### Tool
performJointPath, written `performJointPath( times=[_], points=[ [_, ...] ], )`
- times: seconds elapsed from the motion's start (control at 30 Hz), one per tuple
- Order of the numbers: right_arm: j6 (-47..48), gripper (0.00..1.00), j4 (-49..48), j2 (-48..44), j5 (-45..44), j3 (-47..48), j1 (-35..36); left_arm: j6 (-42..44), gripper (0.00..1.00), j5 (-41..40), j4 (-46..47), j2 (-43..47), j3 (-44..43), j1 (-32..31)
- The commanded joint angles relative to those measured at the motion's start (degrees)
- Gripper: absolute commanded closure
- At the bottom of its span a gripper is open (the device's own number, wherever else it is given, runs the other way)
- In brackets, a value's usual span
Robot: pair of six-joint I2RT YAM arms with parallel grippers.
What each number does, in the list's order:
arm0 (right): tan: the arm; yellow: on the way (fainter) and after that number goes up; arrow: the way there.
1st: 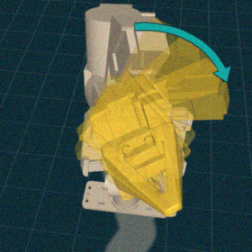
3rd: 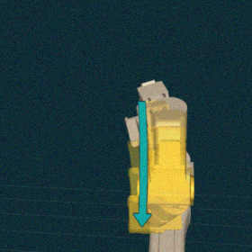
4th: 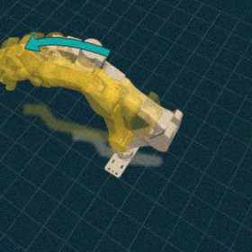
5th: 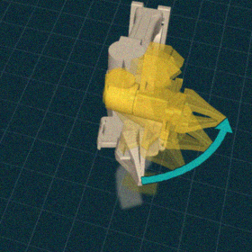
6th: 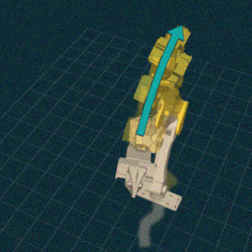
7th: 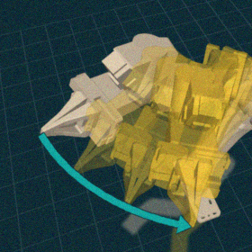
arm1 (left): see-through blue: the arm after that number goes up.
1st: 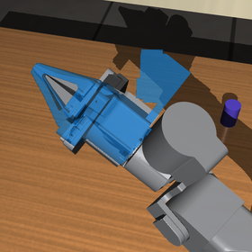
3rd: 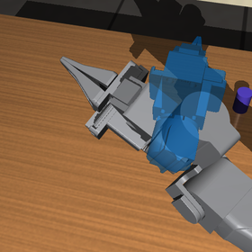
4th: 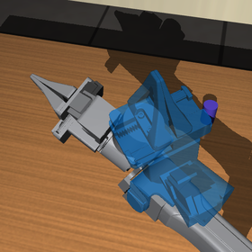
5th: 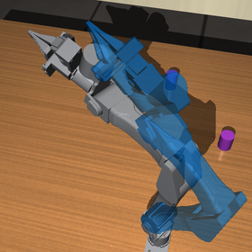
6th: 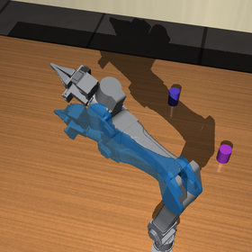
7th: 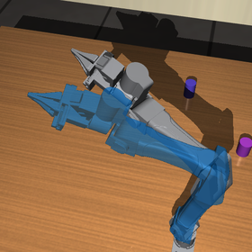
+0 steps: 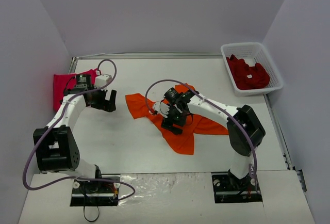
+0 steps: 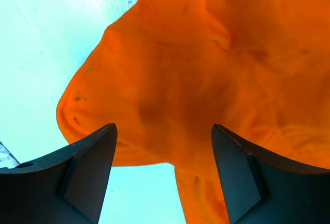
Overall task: Fold and stack the t-shirts
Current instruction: Flatten out the tshirt
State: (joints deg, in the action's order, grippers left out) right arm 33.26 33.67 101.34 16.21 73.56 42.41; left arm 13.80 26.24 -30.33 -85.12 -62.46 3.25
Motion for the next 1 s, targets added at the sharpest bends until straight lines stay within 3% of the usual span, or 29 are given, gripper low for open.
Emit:
performJointPath(
  times=[0.0,0.37,0.47,0.57,0.73,0.83,0.87,0.97],
  points=[
    [1.2,0.31,2.02,2.8,-0.3,0.19,-0.14,-0.53,0.03,-0.93,-0.26,2.86,-1.44,1.85],
    [-0.21,0.37,-1.23,5.27,-2.4,-2.72,-0.05,-0.09,0.03,-0.66,-0.26,4.17,-0.83,2.56],
    [-1.09,0.43,-2.46,6.06,-3.9,-3.16,-0.05,0.08,0.03,-0.58,-0.08,4.26,-0.65,2.56],
    [-1.87,0.57,-3.17,7.99,-5.22,-2.98,-0.14,0.17,0.03,-0.49,-0.08,4.35,-0.47,2.56],
    [-2.14,0.71,-3.87,10.54,-6.01,-2.28,-0.05,0.26,0.03,-0.05,-0.08,4.79,-0.39,2.56],
    [-2.23,0.87,-3.96,11.95,-6.36,-1.67,0.04,0.43,0.03,0.13,-0.08,4.97,-0.21,2.56],
    [-2.23,0.98,-3.96,12.39,-6.45,-1.4,-0.05,0.52,0.03,0.13,-0.08,5.14,-0.12,2.47],
    [-2.32,1.0,-3.79,12.13,-6.1,-0.88,-0.05,0.52,0.03,0.3,-0.08,5.23,-0.12,2.56]
  ],
)
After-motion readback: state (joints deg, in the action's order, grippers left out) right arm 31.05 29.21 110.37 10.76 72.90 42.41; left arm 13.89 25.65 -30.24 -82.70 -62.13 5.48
